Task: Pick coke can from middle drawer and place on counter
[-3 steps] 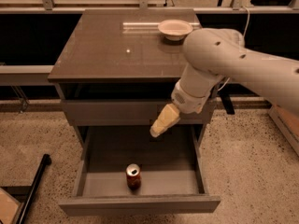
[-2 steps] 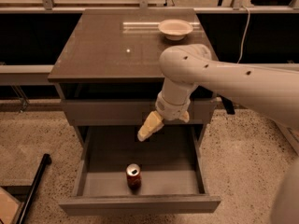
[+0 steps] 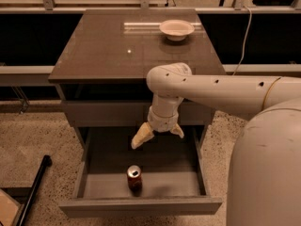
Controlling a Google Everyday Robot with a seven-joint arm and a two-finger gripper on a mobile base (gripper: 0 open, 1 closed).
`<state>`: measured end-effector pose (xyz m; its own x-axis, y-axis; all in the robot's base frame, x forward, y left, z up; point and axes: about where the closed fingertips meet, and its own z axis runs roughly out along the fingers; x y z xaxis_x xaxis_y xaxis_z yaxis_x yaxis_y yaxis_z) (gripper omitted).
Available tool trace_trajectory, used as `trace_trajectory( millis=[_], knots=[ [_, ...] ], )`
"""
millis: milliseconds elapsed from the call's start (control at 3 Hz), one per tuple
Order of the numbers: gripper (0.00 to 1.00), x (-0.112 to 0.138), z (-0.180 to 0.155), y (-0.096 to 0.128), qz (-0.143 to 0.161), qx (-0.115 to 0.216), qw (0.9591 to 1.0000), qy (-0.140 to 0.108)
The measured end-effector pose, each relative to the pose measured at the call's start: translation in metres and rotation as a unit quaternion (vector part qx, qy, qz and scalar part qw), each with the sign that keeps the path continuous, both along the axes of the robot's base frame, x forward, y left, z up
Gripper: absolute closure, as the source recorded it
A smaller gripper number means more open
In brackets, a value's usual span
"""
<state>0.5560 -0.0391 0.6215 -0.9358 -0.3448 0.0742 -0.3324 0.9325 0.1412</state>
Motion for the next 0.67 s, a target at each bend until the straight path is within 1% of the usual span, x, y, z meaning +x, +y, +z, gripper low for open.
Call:
trace_trajectory(
  millis=[333,667],
  knots=[
    [0.0,0.0,0.0,0.0,0.0,0.0,1.0,0.0],
    [0.0,-0.008,-0.034,0.021,-0.032,0.018,0.9992,0.017]
  ],
)
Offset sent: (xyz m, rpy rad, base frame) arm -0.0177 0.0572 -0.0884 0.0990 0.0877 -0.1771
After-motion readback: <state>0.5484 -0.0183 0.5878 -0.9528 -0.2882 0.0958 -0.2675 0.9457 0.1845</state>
